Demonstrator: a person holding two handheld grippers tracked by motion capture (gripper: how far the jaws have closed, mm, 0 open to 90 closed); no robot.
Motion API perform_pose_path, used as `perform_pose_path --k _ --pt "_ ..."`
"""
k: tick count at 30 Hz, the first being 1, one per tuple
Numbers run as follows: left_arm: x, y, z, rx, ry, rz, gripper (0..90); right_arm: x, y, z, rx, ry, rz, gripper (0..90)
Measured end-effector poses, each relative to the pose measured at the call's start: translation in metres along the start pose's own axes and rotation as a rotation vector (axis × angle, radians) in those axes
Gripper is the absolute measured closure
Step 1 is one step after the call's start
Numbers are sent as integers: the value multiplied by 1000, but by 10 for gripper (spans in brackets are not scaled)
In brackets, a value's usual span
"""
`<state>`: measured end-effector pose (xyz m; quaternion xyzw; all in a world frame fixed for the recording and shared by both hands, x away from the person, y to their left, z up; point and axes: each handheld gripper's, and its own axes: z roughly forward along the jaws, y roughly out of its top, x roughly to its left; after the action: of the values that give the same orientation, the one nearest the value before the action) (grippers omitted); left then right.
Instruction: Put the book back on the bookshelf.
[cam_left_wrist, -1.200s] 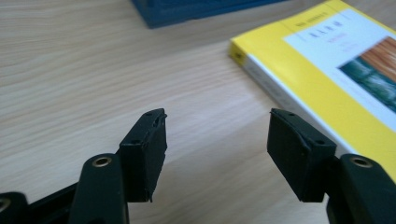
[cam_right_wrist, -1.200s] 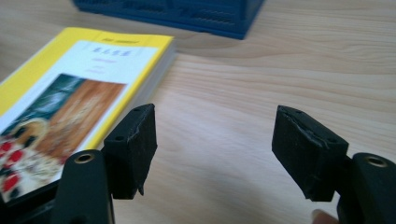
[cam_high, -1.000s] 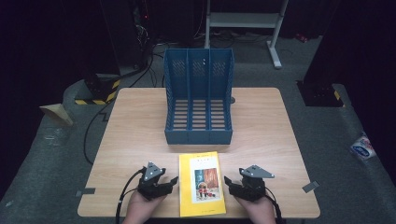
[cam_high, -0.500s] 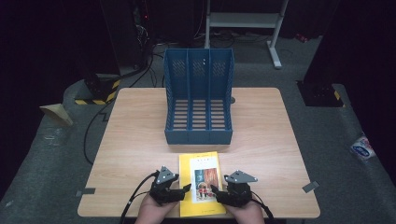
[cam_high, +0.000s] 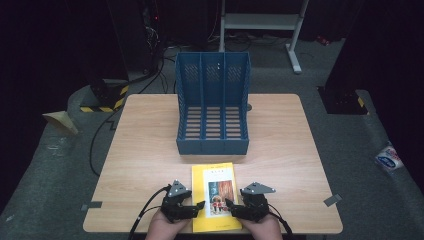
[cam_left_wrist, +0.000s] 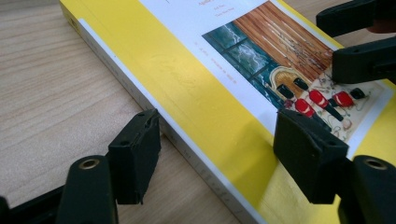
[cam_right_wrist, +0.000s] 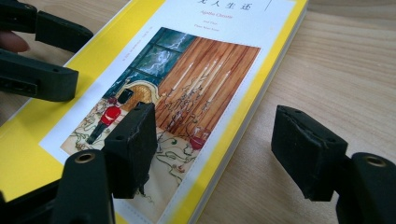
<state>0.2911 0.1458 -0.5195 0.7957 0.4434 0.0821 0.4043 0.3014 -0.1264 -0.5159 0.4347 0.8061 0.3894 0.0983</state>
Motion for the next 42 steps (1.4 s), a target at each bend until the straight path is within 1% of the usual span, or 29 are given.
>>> perform_pose_path --k 3,7,9,10,12,15,18,21,22,24,25,26,27,29,30,33,34,35,36,37,38,39,40,41,42 --pt "-1 0 1 -5 10 2 326 -1 0 1 7 6 17 314" --pt "-1 -1 1 -1 10 -10 313 0 -1 1 10 15 17 317" --pt "-1 -1 0 0 13 -7 303 1 -1 1 11 17 17 318" --pt "0 -1 0 -3 13 4 304 1 -1 1 8 18 13 318" --pt "0 -1 0 -4 10 4 315 1 -1 1 10 25 7 318" --pt "-1 -1 0 -3 12 5 314 1 -2 1 14 33 11 319" --pt "-1 -1 0 -4 4 -2 323 2 -2 1 14 36 9 320" --pt "0 -1 0 -4 6 3 330 2 -2 2 20 48 21 321" --pt "0 -1 0 -5 5 -26 343 3 -2 2 24 52 31 321" --pt "-1 1 2 -9 8 -41 362 2 -2 3 19 59 19 317" --pt "-2 3 5 -12 11 -33 362 2 -2 3 16 54 16 307" --pt "-2 3 5 -12 11 -33 362 1 -2 3 17 49 14 300" --pt "-3 6 9 -15 8 -38 362 0 -3 2 18 43 21 299" --pt "-4 11 15 -14 10 -32 366 -4 -3 1 9 28 23 299" --pt "-6 14 18 -16 6 -29 370 -5 -3 0 8 20 32 299" --pt "-8 24 28 2 -7 -11 370 -12 -3 -4 1 -15 46 300" --pt "-9 28 32 6 -6 7 370 -15 -3 -4 -5 -24 41 301" --pt "-11 31 35 5 -2 19 370 -18 -3 -5 -4 -34 65 303" --pt "-14 34 37 5 2 36 370 -21 -3 -5 -14 -41 52 305" --pt "-15 36 39 4 7 51 370 -23 -3 -6 -11 -45 69 307" --pt "-18 36 41 -2 16 67 369 -27 -2 -6 -20 -47 69 311" --pt "-19 36 41 -6 22 79 370 -30 -2 -7 -20 -47 80 313" --pt "-20 35 41 -12 24 78 371 -31 -2 -6 -23 -45 86 313" --pt "-20 33 40 -16 16 76 373 -33 -2 -6 -23 -39 83 304" --pt "-19 31 39 -24 10 78 375 -34 -2 -6 -20 -37 92 290"
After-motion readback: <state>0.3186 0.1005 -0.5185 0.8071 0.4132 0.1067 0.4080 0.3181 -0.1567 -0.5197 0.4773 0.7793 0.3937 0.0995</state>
